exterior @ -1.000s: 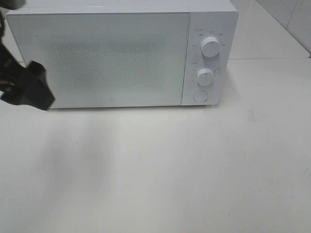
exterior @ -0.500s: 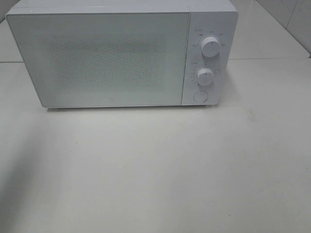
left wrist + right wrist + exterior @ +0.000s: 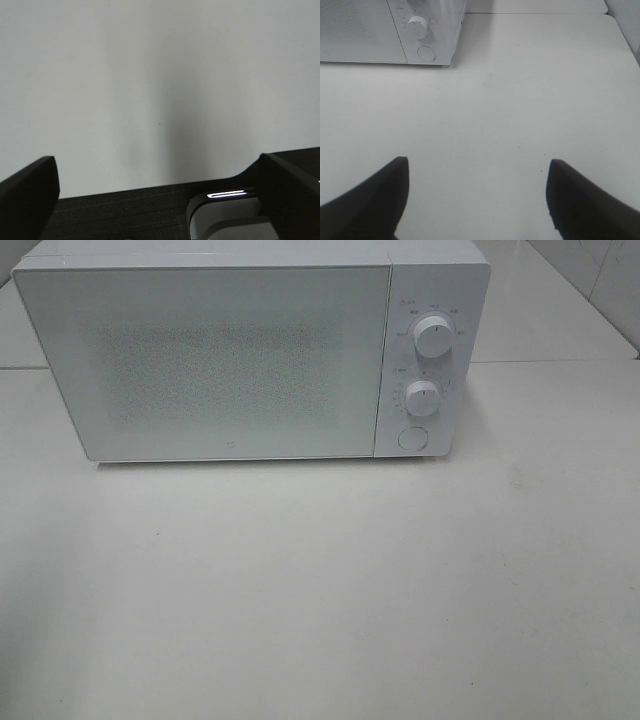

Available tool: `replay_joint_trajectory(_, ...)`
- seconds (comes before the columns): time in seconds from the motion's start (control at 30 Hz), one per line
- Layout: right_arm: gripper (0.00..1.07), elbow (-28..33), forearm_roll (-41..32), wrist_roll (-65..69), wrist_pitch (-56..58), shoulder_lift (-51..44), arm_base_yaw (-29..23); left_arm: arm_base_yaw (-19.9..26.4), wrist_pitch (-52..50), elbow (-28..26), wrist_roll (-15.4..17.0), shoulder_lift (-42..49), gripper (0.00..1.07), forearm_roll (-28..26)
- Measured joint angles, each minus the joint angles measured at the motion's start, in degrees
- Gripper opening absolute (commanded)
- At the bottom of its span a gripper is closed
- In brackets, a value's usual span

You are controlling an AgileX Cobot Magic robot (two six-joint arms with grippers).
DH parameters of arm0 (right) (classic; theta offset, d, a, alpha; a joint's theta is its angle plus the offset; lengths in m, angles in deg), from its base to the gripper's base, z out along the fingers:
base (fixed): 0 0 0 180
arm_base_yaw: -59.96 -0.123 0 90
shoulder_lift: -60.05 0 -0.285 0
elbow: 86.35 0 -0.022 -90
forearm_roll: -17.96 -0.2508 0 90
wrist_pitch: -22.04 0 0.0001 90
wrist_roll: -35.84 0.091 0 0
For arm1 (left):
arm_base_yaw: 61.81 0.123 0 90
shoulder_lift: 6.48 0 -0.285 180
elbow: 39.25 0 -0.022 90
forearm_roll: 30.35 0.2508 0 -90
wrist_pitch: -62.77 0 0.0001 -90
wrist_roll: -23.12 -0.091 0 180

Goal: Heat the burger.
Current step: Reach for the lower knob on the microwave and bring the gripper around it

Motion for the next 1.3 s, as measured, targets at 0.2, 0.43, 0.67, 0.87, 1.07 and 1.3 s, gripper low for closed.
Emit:
replay_joint_trajectory(0.2,0.74,0.0,0.0,0.0,0.0,0.0,0.0,0.0,0.11,4.13,0.34,7.91,1.0,0.0)
replay_joint_trajectory(0.43,0.74,0.0,0.0,-0.06,0.0,0.0,0.0,0.0,-2.29,5.56,0.4,14.95,1.0,0.63)
replay_joint_trajectory(0.67,0.74,0.0,0.0,-0.06,0.0,0.0,0.0,0.0,-3.21,6.36,0.46,23.38,1.0,0.86)
replay_joint_trajectory(0.87,0.74,0.0,0.0,-0.06,0.0,0.0,0.0,0.0,-3.38,6.36,0.46,28.59,1.0,0.86)
replay_joint_trajectory(1.07,0.74,0.0,0.0,-0.06,0.0,0.0,0.0,0.06,-3.38,6.36,0.46,33.69,1.0,0.8)
replay_joint_trajectory(1.3,0.74,0.0,0.0,-0.06,0.0,0.0,0.0,2.58,-3.61,6.36,0.46,38.5,1.0,0.74)
